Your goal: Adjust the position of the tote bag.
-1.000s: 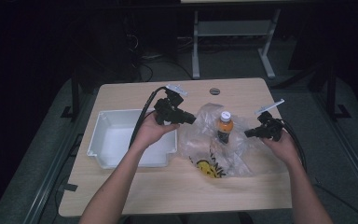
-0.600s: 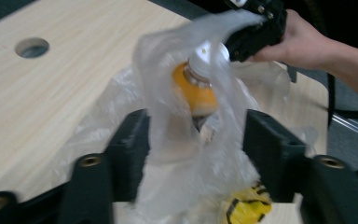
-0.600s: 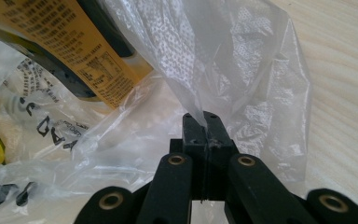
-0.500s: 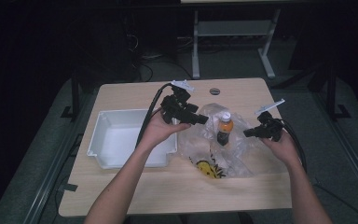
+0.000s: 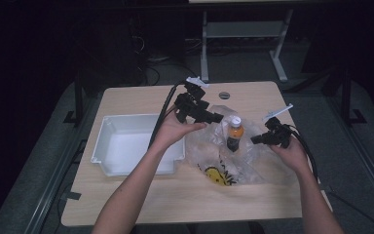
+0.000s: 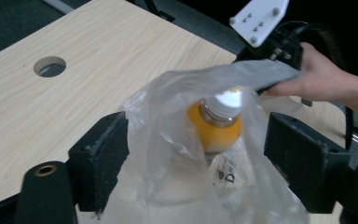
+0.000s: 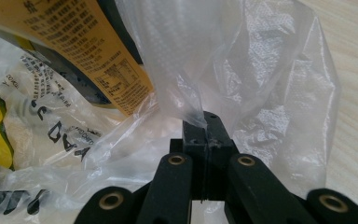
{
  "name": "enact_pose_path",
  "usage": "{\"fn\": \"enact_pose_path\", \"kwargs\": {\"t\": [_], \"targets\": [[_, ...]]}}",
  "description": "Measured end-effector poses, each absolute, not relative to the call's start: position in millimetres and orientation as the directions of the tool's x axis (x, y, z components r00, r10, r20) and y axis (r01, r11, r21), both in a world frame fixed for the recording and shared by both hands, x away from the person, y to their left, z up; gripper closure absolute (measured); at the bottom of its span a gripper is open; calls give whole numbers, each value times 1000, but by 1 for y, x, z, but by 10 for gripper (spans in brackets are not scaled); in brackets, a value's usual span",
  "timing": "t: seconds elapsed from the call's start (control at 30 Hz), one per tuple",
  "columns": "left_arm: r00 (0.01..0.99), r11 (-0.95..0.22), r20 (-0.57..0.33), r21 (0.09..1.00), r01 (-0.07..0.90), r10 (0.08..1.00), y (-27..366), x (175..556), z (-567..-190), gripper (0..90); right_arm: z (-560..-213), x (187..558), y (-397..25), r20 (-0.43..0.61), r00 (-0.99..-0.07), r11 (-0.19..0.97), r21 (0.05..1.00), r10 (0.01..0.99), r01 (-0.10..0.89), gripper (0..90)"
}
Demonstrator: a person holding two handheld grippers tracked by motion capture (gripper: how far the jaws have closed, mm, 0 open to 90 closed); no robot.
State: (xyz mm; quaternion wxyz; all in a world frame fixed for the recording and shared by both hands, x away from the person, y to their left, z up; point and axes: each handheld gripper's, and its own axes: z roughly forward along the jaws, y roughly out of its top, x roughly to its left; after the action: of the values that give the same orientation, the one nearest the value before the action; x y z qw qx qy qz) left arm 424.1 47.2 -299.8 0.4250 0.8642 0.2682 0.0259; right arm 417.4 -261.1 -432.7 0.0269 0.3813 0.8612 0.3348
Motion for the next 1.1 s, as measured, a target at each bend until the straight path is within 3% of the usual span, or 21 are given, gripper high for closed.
{"fn": "enact_pose_path", "kwargs": {"t": [0.1, 0.2, 0.37, 0.43, 1.1], "targets": [[853, -509, -191, 732, 453, 485, 42, 429, -303, 216, -432, 417, -261, 209, -709, 486, 597, 674, 639, 897], [861, -551, -177, 703, 450, 477, 36, 432, -311, 299, -431, 416, -261, 213, -707, 482, 598, 674, 640, 896], [893, -641, -133, 651, 406, 431, 28, 430, -325, 775, -431, 417, -262, 206, -710, 487, 600, 673, 635, 896], [894, -660, -110, 636, 399, 434, 27, 427, -331, 896, -431, 417, -262, 201, -708, 485, 602, 677, 634, 896], [898, -809, 41, 453, 374, 438, 21, 412, -374, 900, -448, 426, -263, 210, -673, 487, 544, 709, 683, 896]]}}
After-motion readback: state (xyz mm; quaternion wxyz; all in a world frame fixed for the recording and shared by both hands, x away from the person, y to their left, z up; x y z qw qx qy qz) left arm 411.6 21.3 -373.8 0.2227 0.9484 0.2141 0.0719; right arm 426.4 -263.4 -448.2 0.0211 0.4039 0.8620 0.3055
